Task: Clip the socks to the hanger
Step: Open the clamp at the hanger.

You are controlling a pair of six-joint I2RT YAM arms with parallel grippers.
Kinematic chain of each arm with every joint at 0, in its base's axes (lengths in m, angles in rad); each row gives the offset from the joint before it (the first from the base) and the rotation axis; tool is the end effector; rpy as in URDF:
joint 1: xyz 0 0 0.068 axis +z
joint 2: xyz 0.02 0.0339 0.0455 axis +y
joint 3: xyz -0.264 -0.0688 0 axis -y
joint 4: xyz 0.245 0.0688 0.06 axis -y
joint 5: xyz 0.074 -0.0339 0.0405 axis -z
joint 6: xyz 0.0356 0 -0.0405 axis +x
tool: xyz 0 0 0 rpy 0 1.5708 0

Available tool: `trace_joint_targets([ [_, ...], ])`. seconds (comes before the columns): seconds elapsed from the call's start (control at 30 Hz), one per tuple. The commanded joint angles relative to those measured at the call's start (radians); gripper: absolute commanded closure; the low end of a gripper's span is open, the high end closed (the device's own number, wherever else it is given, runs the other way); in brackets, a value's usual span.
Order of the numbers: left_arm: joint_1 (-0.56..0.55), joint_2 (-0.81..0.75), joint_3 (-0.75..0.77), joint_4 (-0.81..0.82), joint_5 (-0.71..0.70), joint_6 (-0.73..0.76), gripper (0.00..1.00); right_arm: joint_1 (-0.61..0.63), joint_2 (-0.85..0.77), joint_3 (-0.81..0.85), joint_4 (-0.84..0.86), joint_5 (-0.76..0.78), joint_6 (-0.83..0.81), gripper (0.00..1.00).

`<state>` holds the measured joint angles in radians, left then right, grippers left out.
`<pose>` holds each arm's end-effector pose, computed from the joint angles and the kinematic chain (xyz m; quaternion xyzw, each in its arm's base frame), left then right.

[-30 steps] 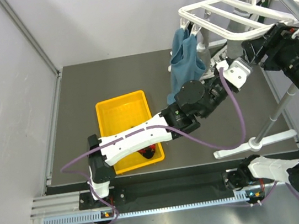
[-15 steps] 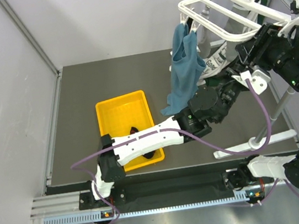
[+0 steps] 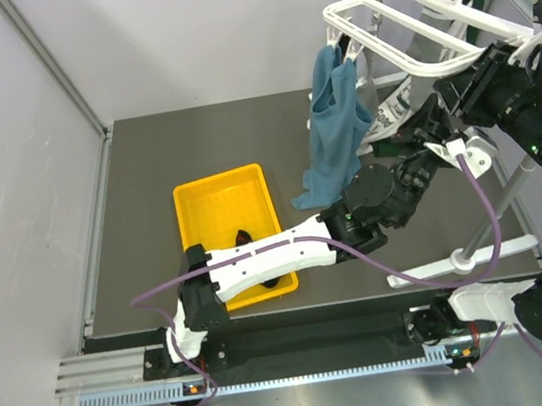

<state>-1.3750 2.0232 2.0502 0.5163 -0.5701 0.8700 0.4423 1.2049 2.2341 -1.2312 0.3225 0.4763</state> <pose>0.1098 -0.4550 0.4713 0.3189 0.4251 -0.0750 0.8438 0.1006 0.0352 0.5793 0.1145 0.7629 0.1651 0.6145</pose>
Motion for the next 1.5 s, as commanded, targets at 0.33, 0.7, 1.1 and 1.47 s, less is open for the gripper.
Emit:
trace_joint_targets([
  [0.33, 0.014, -0.220, -0.254, -0.117, 0.194, -0.337, 0.38, 0.001, -0.004, -0.054, 0.093, 0.024, -0.018, 1.00],
  [0.7, 0.280, -0.480, -0.394, -0.217, 0.786, -0.911, 0.36, 0.001, -0.047, -0.102, 0.130, -0.054, -0.084, 1.00],
  [1.1, 0.468, -0.474, -0.421, -0.156, 0.929, -1.250, 0.40, -0.001, -0.087, -0.172, 0.160, -0.094, -0.111, 1.00],
  [1.47, 0.476, -0.434, -0.334, -0.266, 0.963, -1.241, 0.40, -0.001, -0.107, -0.182, 0.174, -0.126, -0.130, 1.00],
])
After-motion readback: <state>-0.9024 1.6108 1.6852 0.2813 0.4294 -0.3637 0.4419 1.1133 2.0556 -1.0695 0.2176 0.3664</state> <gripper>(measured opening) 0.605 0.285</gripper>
